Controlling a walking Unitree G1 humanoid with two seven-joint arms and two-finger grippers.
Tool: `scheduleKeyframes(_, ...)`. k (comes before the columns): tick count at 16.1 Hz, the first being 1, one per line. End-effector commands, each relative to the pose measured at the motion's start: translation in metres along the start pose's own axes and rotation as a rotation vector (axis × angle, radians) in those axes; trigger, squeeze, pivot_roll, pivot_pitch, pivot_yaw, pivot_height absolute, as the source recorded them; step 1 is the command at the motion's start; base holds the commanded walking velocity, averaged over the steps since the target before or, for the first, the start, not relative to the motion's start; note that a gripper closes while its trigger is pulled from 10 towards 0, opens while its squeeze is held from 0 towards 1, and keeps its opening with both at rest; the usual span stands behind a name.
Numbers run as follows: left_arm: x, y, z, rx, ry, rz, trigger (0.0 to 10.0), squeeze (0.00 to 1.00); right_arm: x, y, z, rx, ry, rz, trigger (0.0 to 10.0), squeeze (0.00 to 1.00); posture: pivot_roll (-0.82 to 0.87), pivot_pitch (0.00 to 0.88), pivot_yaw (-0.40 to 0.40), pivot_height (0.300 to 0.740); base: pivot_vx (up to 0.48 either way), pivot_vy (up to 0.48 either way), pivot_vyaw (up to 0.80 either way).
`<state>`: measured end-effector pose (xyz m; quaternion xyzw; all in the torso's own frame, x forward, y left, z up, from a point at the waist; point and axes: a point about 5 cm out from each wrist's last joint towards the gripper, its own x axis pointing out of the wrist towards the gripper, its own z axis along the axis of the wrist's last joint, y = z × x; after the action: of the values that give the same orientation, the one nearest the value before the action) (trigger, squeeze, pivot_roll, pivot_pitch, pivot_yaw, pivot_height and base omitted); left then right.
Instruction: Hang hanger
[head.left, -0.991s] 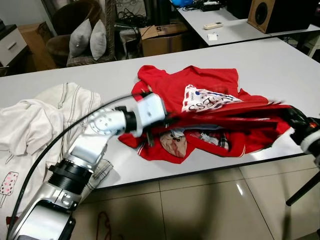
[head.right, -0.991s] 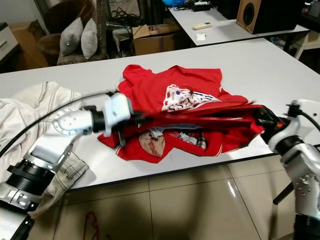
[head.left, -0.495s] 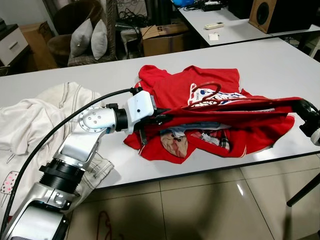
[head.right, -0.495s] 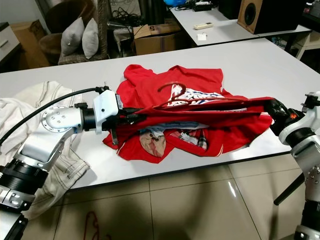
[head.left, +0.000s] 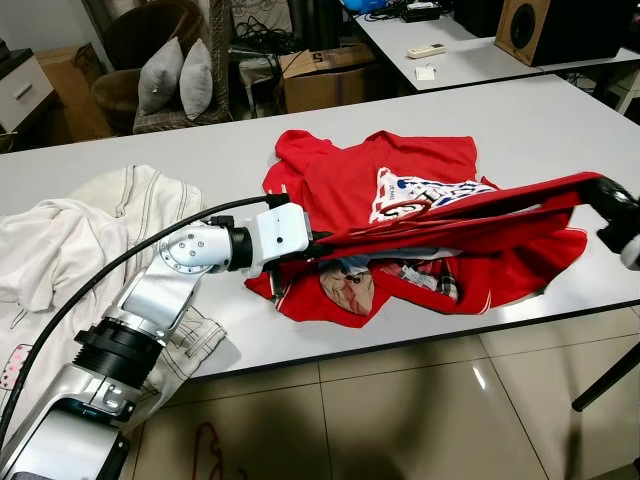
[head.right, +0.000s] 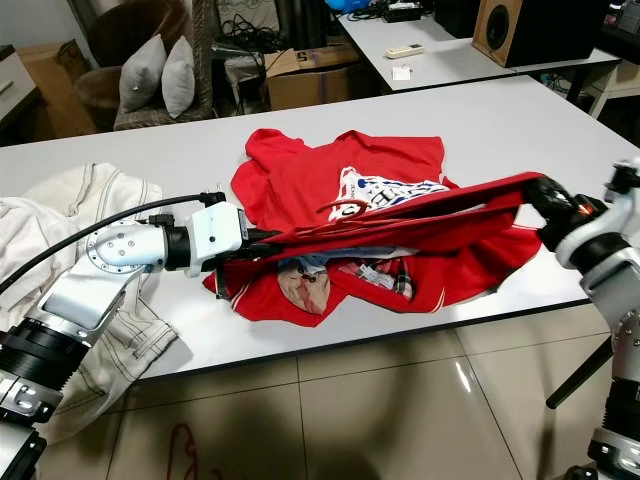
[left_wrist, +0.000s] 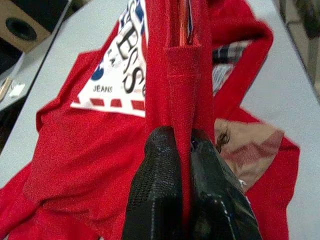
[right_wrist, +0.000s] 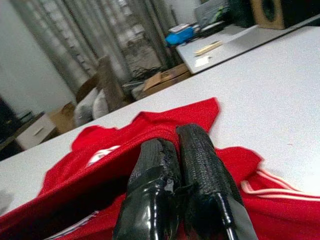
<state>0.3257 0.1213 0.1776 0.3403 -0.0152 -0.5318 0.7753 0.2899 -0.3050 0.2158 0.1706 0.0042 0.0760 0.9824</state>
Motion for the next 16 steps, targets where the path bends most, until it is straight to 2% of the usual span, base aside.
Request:
scheduleKeyframes(1, -0.004, 0.005, -0.007, -0.002, 0.051, 0.022, 0.0, 0.0, 0.0, 0.012, 0.017, -0.023, -0.043, 0.038, 0.0, 0.0, -0.13, 0.0, 0.119, 0.74, 0.0, 0.0, 0.0)
scheduleKeyframes(3, 0.003, 0.001, -0.005, 0.024, 0.046, -0.009, 0.0, 0.0, 0.009, 0.039, 0.027, -0.009, -0.059, 0.139, 0.0, 0.0, -0.13, 0.0, 0.126, 0.74, 0.0, 0.0, 0.0)
scheduleKeyframes(6, 0.01, -0.002, -0.001, 0.055, 0.029, -0.042, 0.0, 0.0, 0.021, 0.061, 0.041, 0.008, -0.092, 0.225, 0.0, 0.0, -0.13, 0.0, 0.134, 0.74, 0.0, 0.0, 0.0)
scheduleKeyframes(9, 0.012, 0.001, 0.006, 0.059, -0.024, -0.031, 0.0, 0.0, 0.034, 0.052, 0.035, -0.019, -0.043, 0.17, 0.0, 0.0, -0.13, 0.0, 0.128, 0.74, 0.0, 0.0, 0.0)
scheduleKeyframes(11, 0.008, 0.004, 0.011, 0.05, -0.06, -0.022, 0.0, 0.0, 0.045, 0.029, 0.017, -0.081, 0.04, 0.054, 0.0, 0.0, -0.12, 0.0, 0.125, 0.74, 0.0, 0.0, 0.0)
scheduleKeyframes(12, 0.006, 0.004, 0.012, 0.049, -0.07, -0.022, 0.0, 0.0, 0.05, 0.015, 0.006, -0.128, 0.093, -0.038, 7.1, 0.0, -0.12, 0.0, 0.122, 0.74, 0.0, 0.0, 0.0)
scheduleKeyframes(13, 0.005, 0.005, 0.013, 0.047, -0.078, -0.024, 0.0, 0.0, 0.053, 0.006, -0.001, -0.179, 0.141, -0.087, 10.0, 0.0, -0.11, 0.0, 0.121, 0.74, 0.0, 0.0, 0.0)
scheduleKeyframes(14, 0.004, 0.004, 0.015, 0.039, -0.096, -0.037, 0.0, 0.0, 0.054, 0.005, -0.007, -0.208, 0.188, -0.055, 10.0, 0.0, -0.11, 0.0, 0.121, 0.74, 0.0, 0.0, 0.0)
scheduleKeyframes(15, 0.003, 0.003, 0.016, 0.03, -0.11, -0.053, 0.0, 0.0, 0.054, 0.004, -0.008, -0.205, 0.207, -0.03, 10.0, 1.0, -0.11, 0.0, 0.119, 0.74, 0.0, 0.0, 0.0)
scheduleKeyframes(16, 0.002, 0.001, 0.016, 0.026, -0.105, -0.071, 0.0, 0.0, 0.056, 0.004, -0.004, -0.195, 0.198, -0.001, 10.0, 1.0, -0.11, 0.0, 0.12, 0.74, 0.0, 0.0, 0.0)
